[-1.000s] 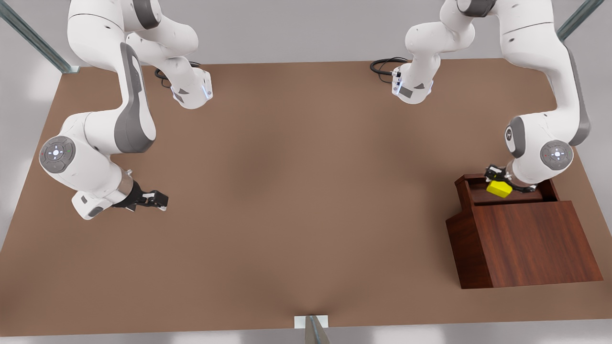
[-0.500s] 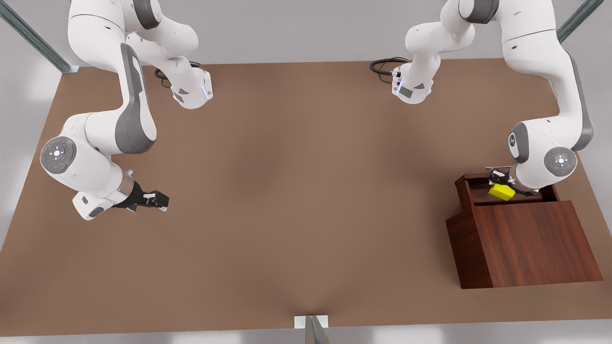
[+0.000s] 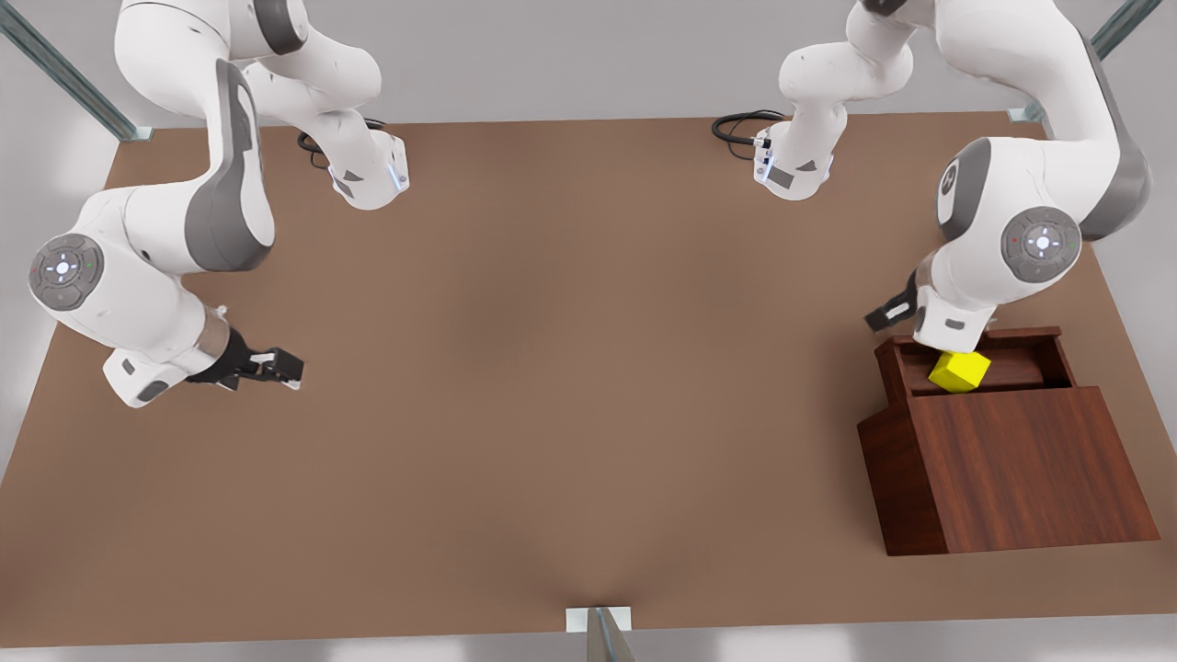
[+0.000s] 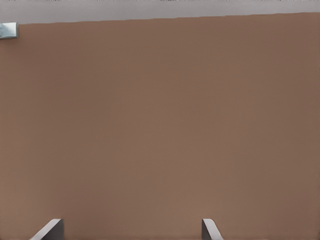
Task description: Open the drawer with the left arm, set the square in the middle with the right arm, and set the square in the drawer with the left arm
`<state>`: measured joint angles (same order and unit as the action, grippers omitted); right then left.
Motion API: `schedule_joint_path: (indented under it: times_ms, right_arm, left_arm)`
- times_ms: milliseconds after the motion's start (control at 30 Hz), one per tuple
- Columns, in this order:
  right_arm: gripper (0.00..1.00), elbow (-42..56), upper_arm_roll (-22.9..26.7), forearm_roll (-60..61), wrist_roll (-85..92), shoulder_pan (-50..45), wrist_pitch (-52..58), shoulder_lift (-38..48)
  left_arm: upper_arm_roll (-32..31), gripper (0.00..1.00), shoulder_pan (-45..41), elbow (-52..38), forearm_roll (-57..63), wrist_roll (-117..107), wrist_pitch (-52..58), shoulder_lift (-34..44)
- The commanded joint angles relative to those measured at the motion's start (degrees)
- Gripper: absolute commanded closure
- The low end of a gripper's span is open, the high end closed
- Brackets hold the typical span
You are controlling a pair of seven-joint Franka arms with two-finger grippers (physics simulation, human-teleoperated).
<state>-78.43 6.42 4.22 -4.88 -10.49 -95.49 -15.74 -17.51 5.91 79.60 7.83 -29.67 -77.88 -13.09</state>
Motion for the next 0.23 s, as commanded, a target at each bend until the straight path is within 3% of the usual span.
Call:
schedule_joint_path:
  times_ms: [0, 67, 200]
  right_arm:
    - [0.00, 0.03, 0.00, 0.00, -0.04, -0.14, -0.22, 0.00]
    - [0.00, 0.03, 0.00, 0.00, -0.39, -0.32, -0.75, -0.35]
    - [0.00, 0.03, -0.18, 0.00, -0.39, -0.32, -1.28, -0.52]
  left_arm:
    - [-0.07, 0.00, -0.20, -1.28, -3.34, 2.50, 0.01, -0.62]
    - [0.90, 0.00, -1.34, -4.19, -3.97, 18.16, -0.61, -1.06]
    - [0.81, 0.00, -1.78, -4.19, -3.35, 17.98, 0.18, -0.89]
